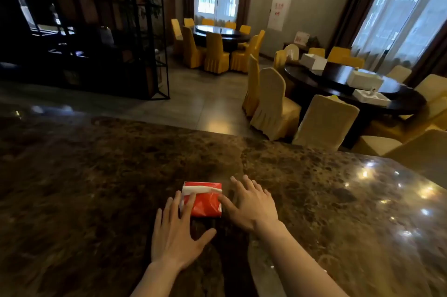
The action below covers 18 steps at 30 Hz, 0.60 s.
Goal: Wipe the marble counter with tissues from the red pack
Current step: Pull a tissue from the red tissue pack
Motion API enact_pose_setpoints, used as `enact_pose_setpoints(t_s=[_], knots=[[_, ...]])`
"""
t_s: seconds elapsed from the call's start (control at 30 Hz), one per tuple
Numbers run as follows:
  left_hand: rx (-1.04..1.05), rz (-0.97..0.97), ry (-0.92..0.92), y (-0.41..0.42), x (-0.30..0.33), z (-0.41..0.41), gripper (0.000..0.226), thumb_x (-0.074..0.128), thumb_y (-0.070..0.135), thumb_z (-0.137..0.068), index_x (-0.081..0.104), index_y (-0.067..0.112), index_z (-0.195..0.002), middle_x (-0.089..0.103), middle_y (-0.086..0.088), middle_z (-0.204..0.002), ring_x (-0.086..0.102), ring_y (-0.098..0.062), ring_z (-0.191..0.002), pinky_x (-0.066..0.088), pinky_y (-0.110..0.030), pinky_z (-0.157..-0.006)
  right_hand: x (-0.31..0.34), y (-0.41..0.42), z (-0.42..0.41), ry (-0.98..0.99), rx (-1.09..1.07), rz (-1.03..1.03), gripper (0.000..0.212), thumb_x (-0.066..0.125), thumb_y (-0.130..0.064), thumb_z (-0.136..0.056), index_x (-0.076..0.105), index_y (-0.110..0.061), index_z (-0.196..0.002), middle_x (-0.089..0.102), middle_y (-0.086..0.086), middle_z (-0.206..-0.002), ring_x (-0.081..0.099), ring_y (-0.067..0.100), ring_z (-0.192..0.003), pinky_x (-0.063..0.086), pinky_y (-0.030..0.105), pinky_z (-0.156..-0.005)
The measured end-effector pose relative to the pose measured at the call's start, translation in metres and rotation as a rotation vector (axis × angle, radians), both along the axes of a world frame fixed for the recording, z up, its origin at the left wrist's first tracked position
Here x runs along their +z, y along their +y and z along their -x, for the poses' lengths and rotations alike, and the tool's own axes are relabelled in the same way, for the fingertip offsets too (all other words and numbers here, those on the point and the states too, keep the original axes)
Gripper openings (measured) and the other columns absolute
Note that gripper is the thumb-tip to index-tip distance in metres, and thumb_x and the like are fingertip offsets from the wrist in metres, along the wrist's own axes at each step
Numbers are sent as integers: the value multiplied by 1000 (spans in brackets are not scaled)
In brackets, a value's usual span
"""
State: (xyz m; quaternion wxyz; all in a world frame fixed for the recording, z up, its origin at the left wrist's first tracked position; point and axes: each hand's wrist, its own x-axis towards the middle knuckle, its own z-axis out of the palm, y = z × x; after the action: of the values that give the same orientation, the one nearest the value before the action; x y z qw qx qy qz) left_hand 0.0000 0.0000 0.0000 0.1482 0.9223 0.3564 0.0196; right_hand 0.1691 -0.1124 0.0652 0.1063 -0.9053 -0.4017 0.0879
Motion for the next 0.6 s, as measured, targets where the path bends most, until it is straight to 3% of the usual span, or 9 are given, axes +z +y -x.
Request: enact_pose_setpoints(t_s=[0.2, 0.4, 0.5, 0.6], knots=[[-9, -43, 9, -9, -29, -4, 105, 20, 93, -79, -19, 36, -158, -34, -1, -166, -22, -25, -155, -3, -47, -128, -20, 19, 10, 9, 87, -74, 58, 53, -53, -99, 35, -34, -151, 37, 1, -160, 35, 27, -145, 38, 50, -114], [-22, -81, -3, -8, -37, -5, 103, 9, 96, -74, -35, 39, -148, -37, -2, -164, -20, -26, -155, -5, -46, -128, -24, 41, 15, -61, 162, -89, 56, 72, -39, -91, 49, -34, -141, 49, 0, -149, 44, 25, -135, 45, 46, -106], [-29, -80, -4, -7, -39, -3, 102, 7, 97, -73, -35, 41, -148, -43, -1, -161, -20, -26, -155, -5, -46, -127, -26, 47, 17, -145, 130, -190, 31, 69, -41, -92, 65, -31, -121, 62, -3, -129, 55, 21, -119, 50, 40, -95], [-34, -77, 4, -5, -41, -2, 105, 3, 97, -71, -28, 40, -154, -42, -1, -162, -17, -27, -156, -4, -47, -127, -22, 49, 19, -185, 102, -334, 12, 64, -35, -96, 67, -31, -107, 67, -7, -110, 60, 16, -101, 51, 32, -78]])
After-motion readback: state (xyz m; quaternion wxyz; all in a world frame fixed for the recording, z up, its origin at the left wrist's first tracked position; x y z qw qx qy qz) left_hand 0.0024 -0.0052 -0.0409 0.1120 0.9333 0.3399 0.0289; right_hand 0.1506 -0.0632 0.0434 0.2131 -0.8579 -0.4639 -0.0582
